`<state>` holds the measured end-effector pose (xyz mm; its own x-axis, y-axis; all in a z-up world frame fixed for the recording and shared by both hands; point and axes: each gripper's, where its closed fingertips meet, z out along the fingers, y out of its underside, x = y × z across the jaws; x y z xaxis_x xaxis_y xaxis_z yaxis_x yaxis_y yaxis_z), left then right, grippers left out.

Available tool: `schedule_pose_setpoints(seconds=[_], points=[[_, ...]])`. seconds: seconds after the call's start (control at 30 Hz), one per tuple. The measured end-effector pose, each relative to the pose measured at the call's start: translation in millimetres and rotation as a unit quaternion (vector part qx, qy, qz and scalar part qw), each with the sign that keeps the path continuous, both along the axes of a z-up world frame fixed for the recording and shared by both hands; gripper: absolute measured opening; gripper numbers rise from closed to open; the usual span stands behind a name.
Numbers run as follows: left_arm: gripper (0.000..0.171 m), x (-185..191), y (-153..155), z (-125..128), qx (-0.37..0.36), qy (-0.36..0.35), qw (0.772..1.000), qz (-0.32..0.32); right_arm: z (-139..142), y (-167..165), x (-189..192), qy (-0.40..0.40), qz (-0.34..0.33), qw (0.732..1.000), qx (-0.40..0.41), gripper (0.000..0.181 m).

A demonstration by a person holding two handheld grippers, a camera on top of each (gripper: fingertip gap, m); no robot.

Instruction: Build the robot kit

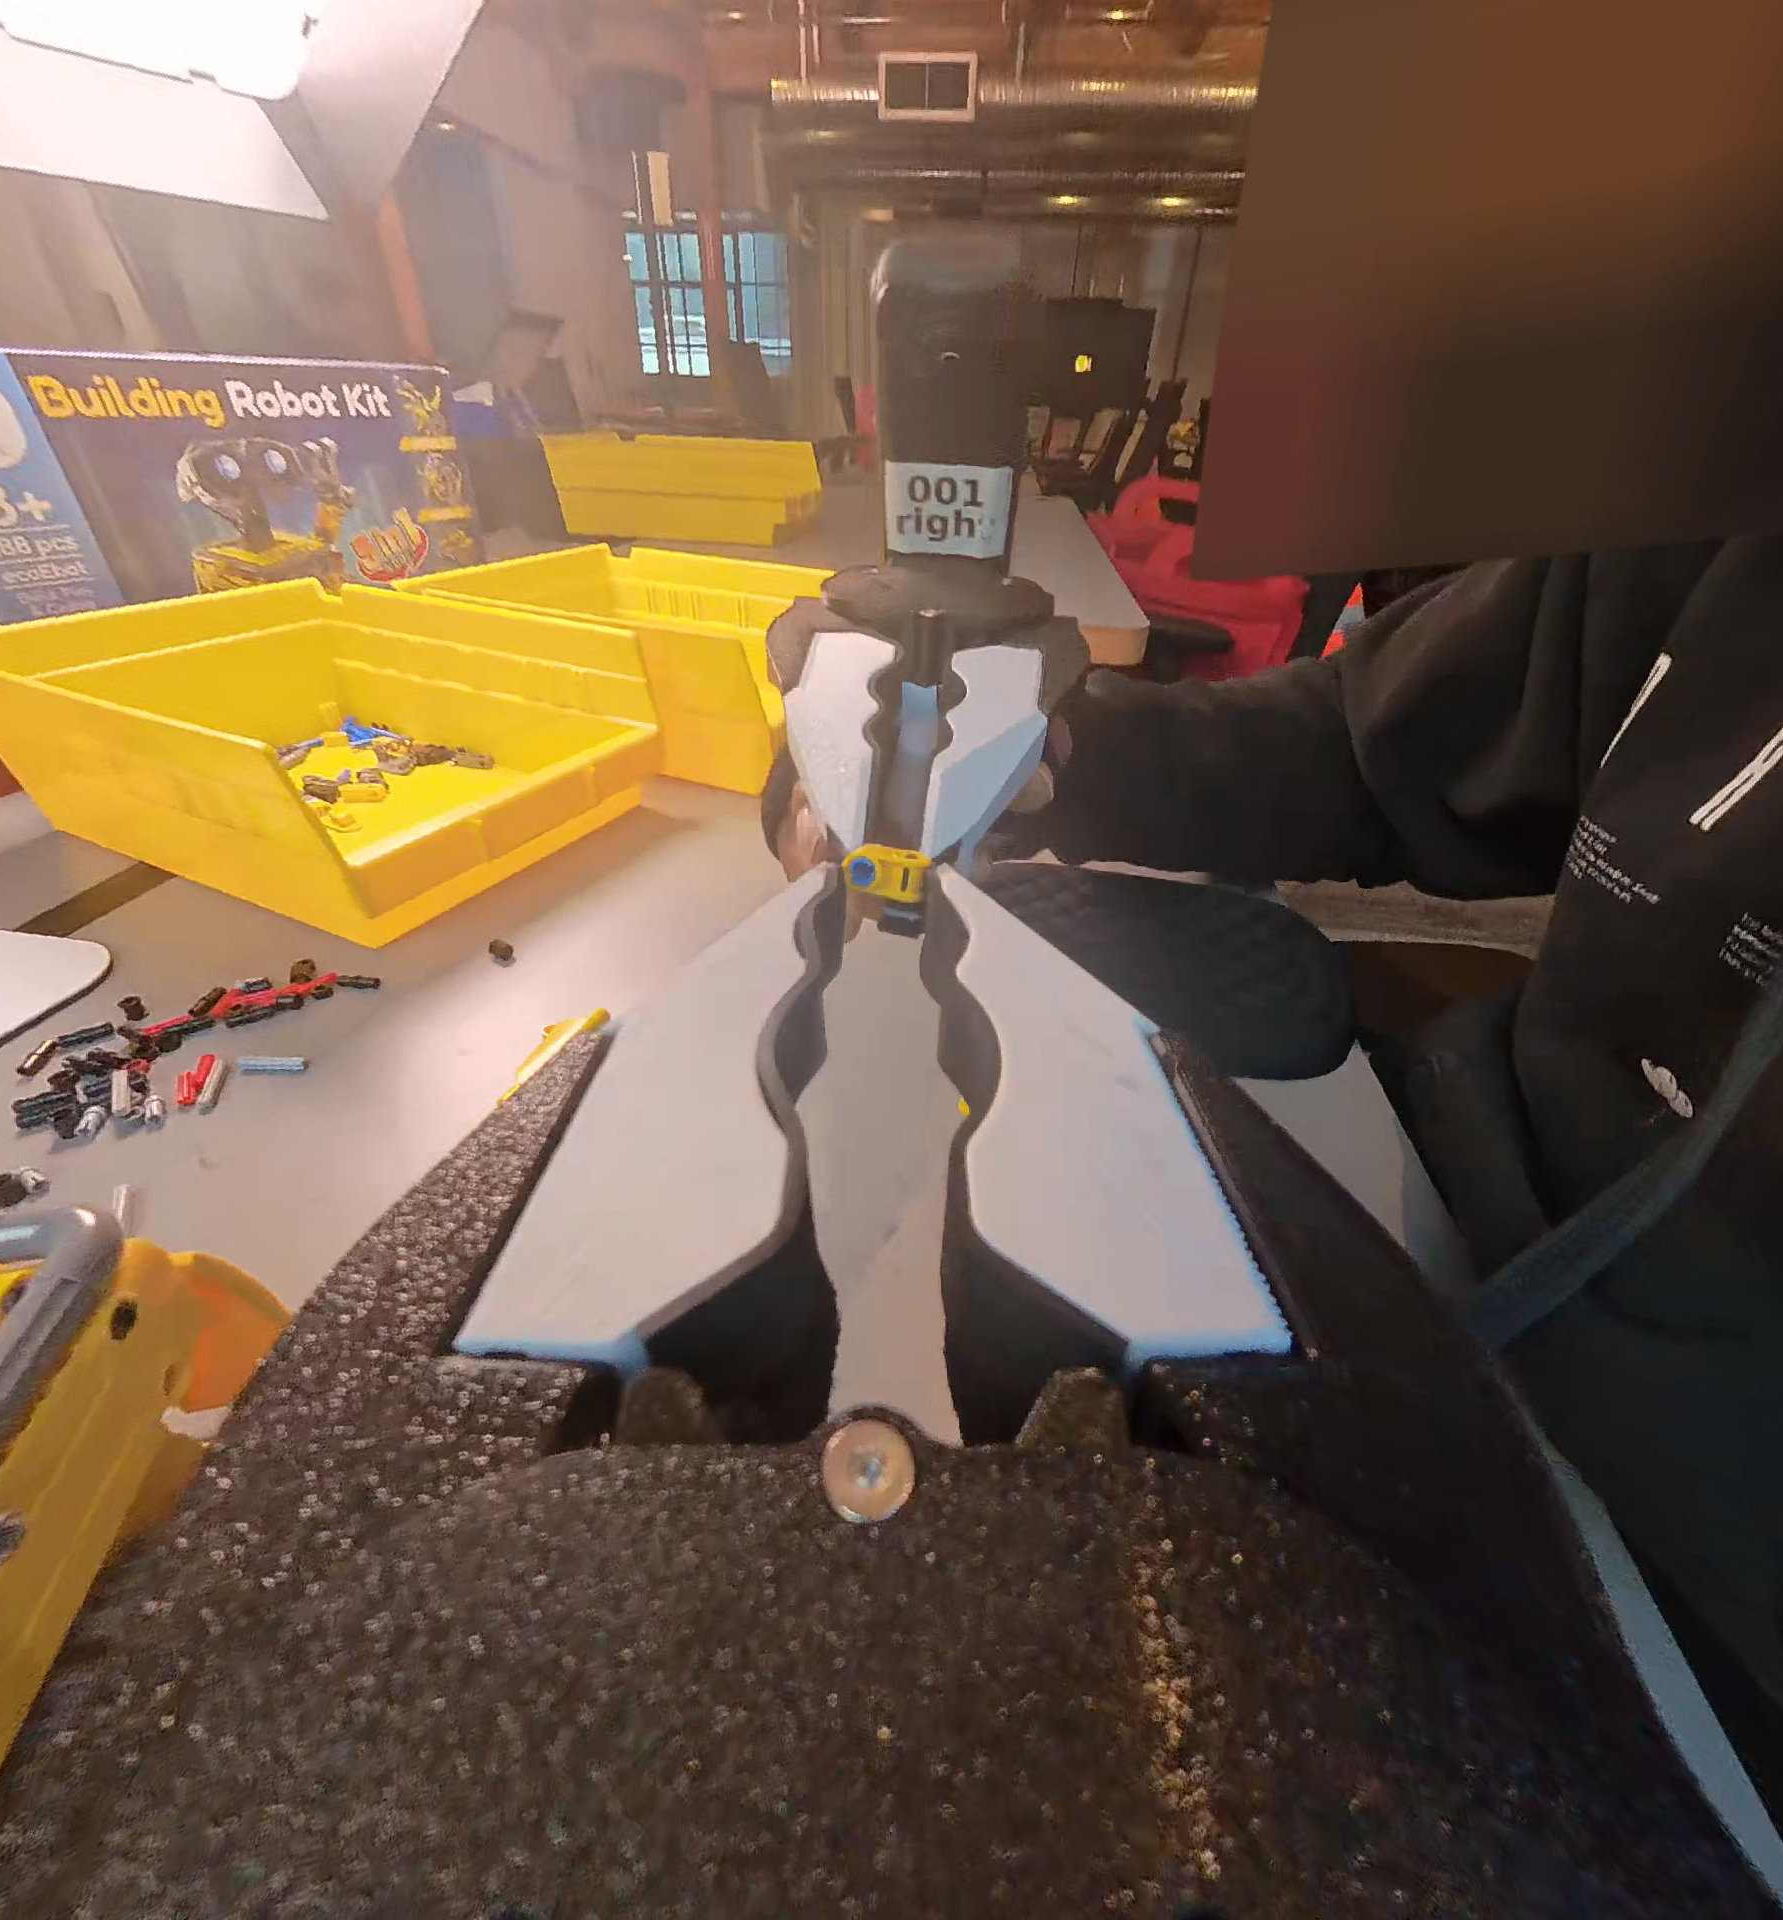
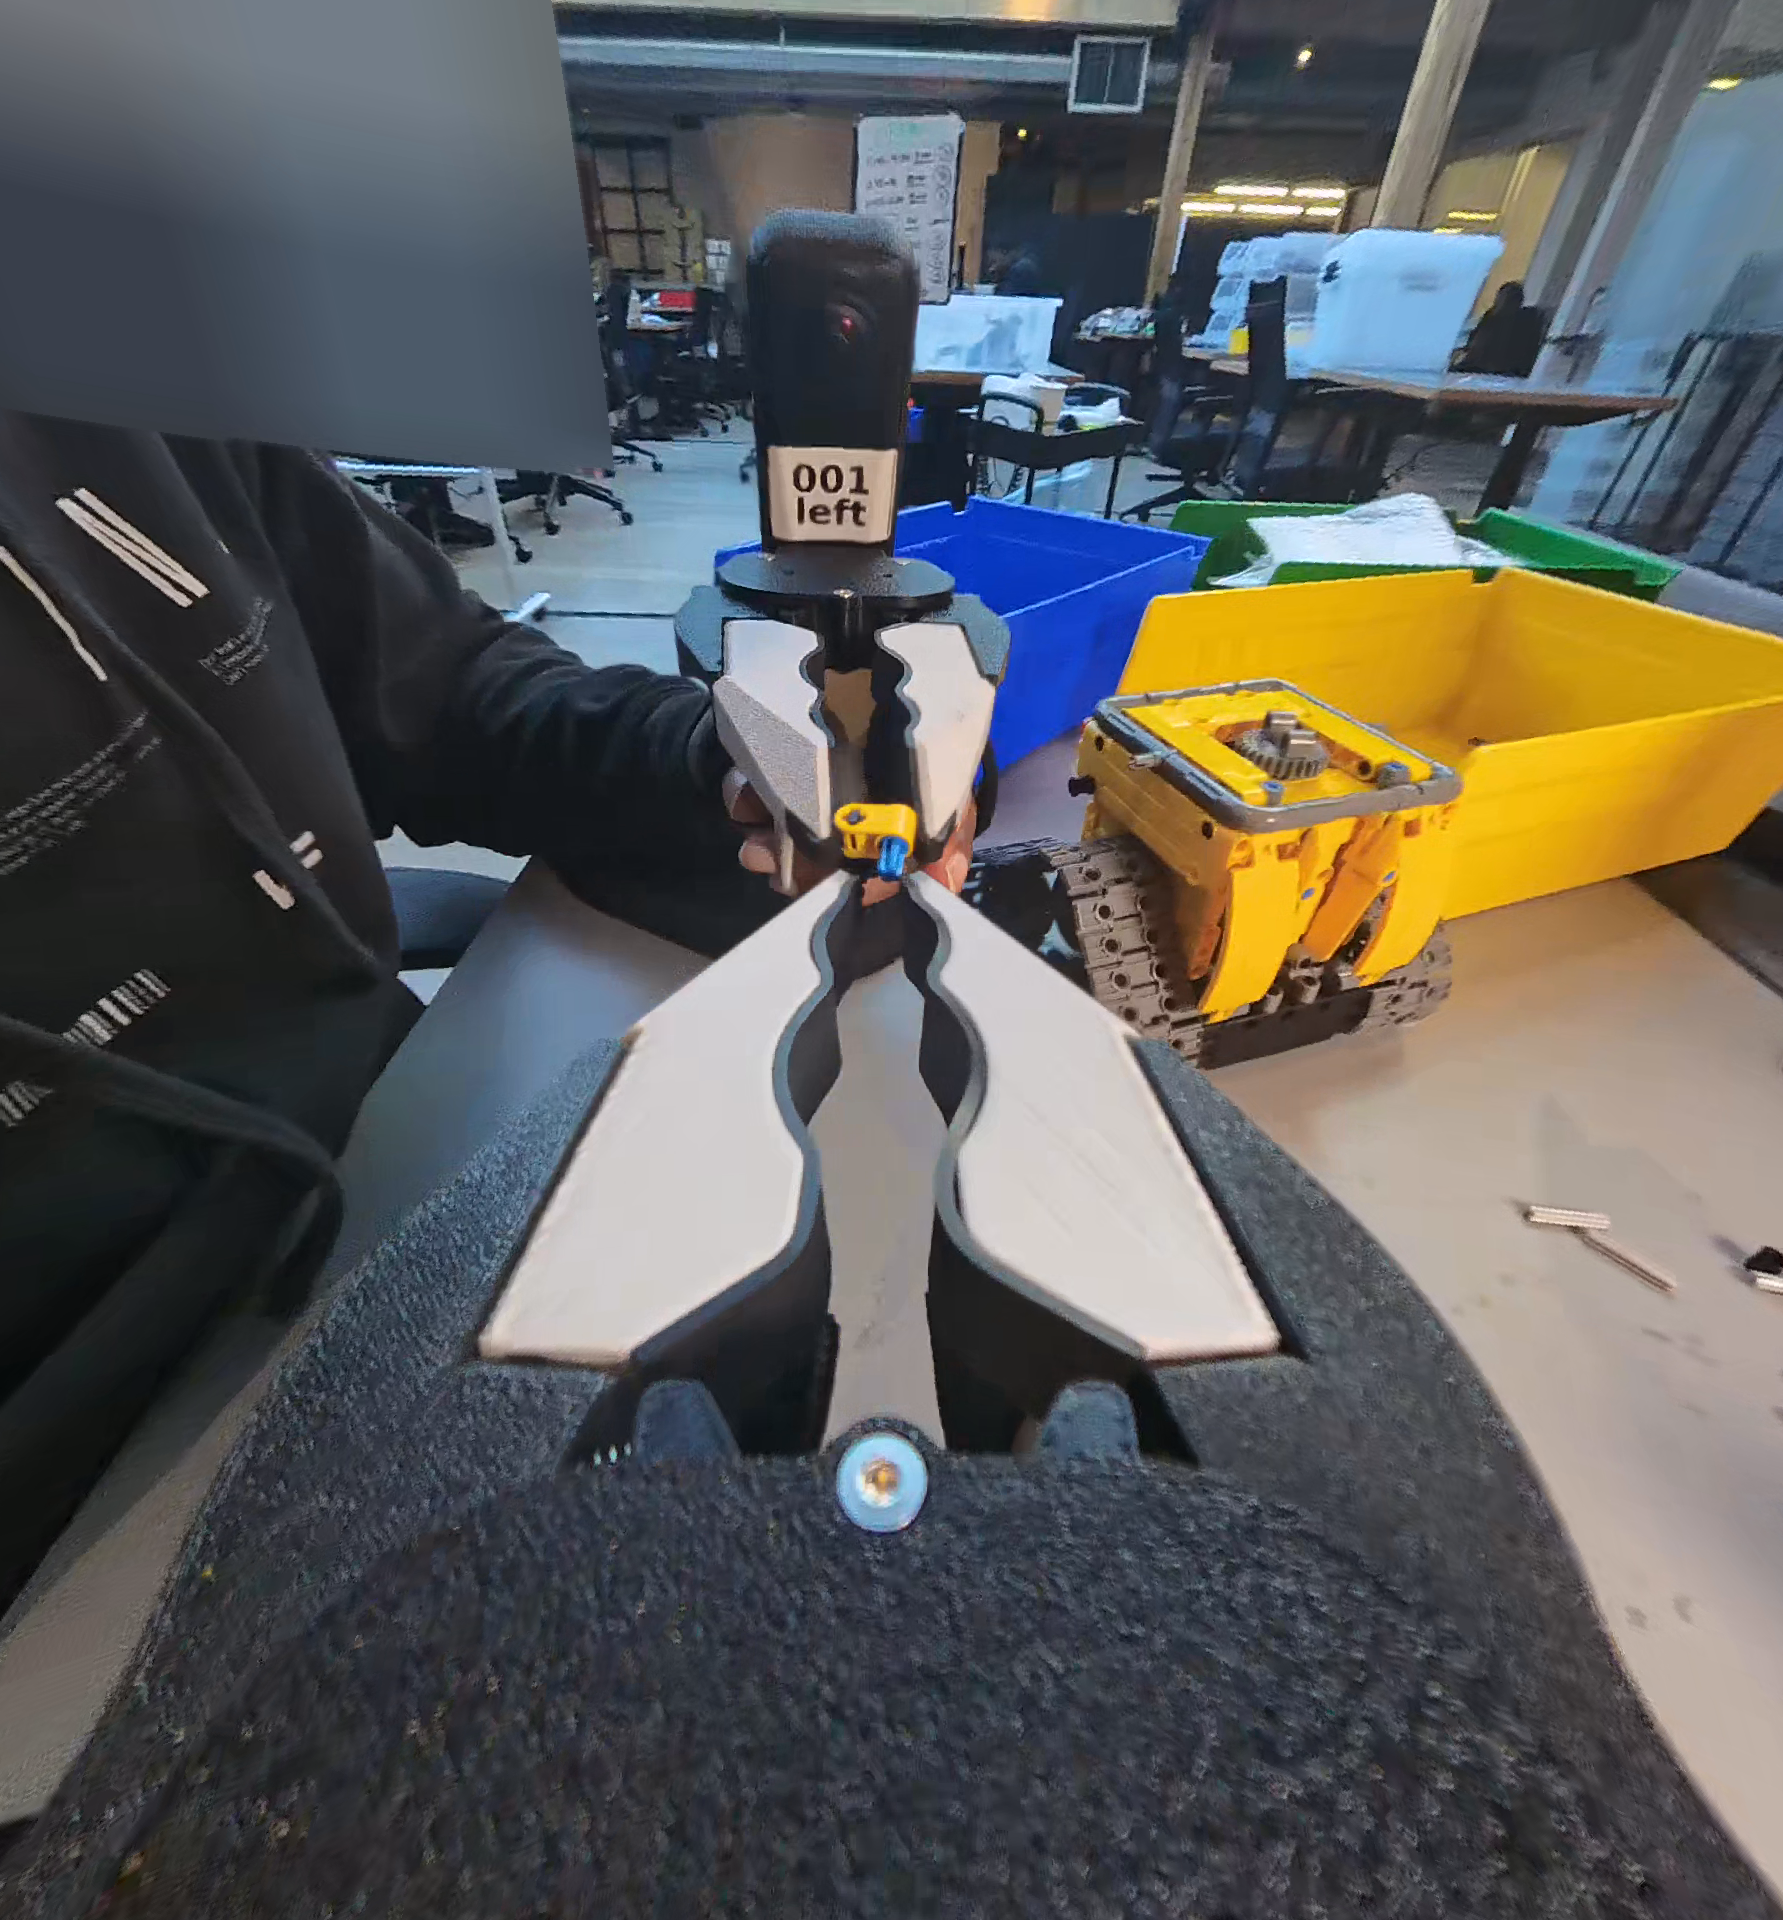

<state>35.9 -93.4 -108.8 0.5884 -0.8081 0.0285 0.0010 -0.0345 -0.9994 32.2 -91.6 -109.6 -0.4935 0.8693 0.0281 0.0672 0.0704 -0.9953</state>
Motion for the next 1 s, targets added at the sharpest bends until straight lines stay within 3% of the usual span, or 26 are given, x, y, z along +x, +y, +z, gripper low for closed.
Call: schedule_pose_setpoints(seconds=[0.43,1.0], points=[[0.014,9,-9,1,0.0,-0.011,0.999,-0.036,6,-8,5,0.0,0.049,0.998,-0.026,0.003],[0.014,4,-7,12,0.031,-0.018,0.999,-0.008,13,-5,1,0.028,0.024,0.999,-0.013,0.004]])
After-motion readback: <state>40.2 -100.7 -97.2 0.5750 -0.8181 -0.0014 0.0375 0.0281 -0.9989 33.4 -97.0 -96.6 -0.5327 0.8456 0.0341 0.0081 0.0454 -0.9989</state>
